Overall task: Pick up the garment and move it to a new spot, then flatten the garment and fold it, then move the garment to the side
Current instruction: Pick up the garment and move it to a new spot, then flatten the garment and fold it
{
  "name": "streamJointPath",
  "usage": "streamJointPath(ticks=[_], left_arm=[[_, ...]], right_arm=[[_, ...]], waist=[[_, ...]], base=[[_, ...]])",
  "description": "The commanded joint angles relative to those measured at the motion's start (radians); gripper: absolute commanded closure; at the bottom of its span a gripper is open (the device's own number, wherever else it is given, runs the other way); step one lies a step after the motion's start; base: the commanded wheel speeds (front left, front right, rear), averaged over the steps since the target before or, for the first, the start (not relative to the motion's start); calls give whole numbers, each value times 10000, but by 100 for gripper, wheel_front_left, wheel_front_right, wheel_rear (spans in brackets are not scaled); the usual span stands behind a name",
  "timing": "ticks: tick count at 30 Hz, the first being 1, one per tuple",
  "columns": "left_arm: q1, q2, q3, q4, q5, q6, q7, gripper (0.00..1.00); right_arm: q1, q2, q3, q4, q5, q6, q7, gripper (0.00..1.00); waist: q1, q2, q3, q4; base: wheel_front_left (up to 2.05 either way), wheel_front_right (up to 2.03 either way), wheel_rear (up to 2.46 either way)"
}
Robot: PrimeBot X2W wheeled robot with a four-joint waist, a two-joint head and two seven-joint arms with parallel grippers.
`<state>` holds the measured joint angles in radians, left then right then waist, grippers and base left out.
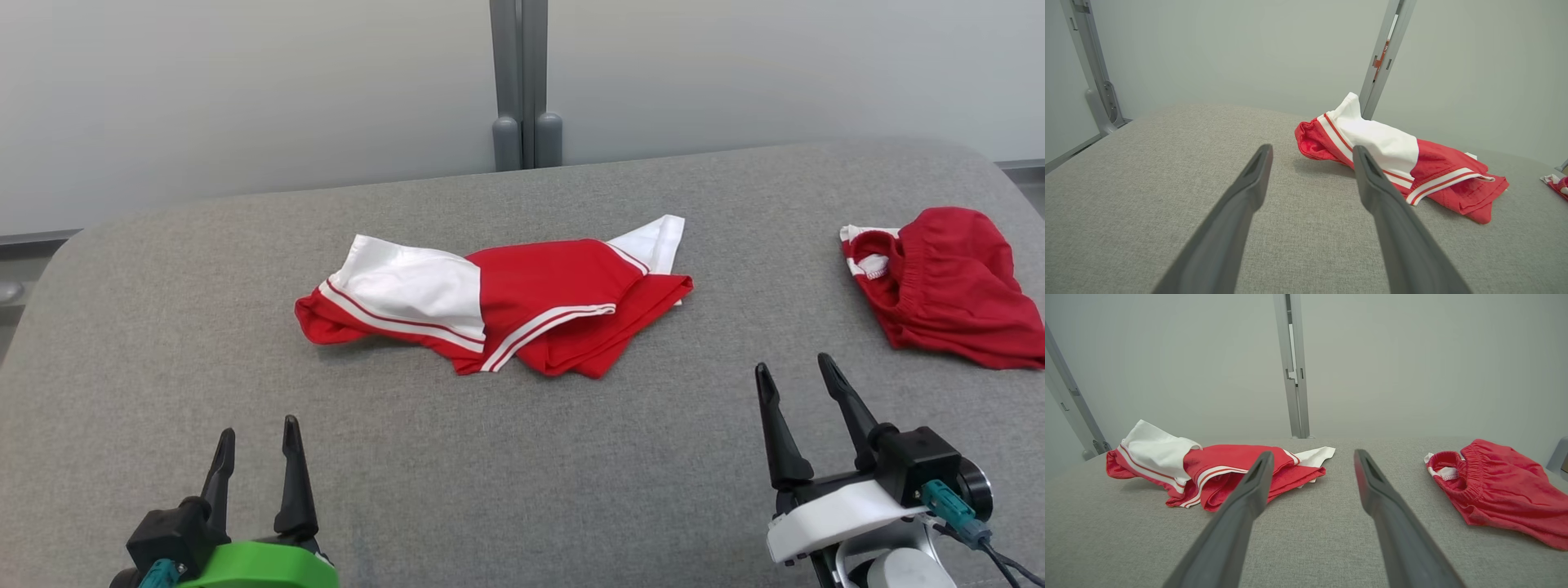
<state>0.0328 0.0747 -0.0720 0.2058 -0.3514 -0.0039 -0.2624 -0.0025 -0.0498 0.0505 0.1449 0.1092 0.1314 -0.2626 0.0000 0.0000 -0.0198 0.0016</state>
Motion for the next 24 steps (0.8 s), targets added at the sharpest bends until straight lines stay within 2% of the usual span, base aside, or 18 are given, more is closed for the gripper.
streamJointPath(ticks=[1,24], left_arm=[[166,-24,30,-30,81,-33,-32,0],[-10,-160,17,43,284,-228,-32,0]], right_arm=[[96,-15,40,42,41,-14,-31,0],[-136,-13,11,14,30,-14,-31,0]], waist=[[0,0,3,-16],[0,0,314,-7]], base=[[0,0,0],[0,0,0]])
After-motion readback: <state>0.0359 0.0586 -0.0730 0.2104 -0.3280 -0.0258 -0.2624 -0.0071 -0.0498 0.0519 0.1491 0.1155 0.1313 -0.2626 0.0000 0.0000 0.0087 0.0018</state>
